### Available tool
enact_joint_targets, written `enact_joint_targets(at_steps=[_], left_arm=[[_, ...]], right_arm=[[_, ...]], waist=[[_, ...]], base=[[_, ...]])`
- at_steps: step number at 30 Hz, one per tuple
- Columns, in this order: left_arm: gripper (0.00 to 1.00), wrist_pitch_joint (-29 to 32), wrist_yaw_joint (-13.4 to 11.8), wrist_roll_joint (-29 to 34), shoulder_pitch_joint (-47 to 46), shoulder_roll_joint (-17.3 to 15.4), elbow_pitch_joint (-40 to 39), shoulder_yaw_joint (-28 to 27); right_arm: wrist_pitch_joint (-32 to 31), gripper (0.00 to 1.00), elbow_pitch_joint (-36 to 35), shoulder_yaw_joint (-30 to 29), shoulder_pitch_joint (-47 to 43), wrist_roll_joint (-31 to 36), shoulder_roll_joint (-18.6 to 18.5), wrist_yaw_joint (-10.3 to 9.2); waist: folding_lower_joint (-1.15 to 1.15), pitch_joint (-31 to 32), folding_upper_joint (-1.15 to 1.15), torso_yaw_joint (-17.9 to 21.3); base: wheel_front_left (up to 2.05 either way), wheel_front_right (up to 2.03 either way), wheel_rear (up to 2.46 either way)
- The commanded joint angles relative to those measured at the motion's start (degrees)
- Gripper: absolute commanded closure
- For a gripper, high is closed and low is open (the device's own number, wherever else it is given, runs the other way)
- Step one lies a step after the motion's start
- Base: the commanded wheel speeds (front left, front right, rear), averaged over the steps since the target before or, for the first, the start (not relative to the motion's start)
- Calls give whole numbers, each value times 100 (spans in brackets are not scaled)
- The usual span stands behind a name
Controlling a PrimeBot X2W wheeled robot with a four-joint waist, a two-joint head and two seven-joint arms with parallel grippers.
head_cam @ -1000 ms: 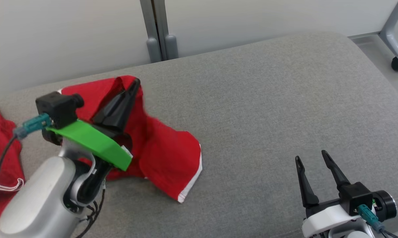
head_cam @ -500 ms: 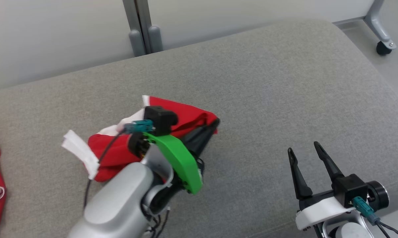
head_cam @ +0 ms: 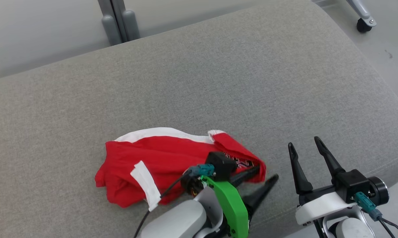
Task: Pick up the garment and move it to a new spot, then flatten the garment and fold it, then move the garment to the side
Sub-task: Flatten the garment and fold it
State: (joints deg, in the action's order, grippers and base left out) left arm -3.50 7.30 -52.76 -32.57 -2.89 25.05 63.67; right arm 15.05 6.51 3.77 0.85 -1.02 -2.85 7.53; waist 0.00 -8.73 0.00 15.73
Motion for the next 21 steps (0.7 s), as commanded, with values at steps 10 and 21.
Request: enact_joint_targets(at_steps=[10, 21], left_arm=[[0, -282, -185, -627, 257, -172, -455, -128], [0, -218, -1703, -823, -85, -1476, -33, -1425]], right_arm=[[18, 0, 36, -141, -96, 25, -7, -8], [18, 0, -2, -116, -131, 110, -7, -8]], waist=[[0, 269, 0, -233], [0, 312, 0, -431]], base=[[0, 0, 0], [0, 0, 0]])
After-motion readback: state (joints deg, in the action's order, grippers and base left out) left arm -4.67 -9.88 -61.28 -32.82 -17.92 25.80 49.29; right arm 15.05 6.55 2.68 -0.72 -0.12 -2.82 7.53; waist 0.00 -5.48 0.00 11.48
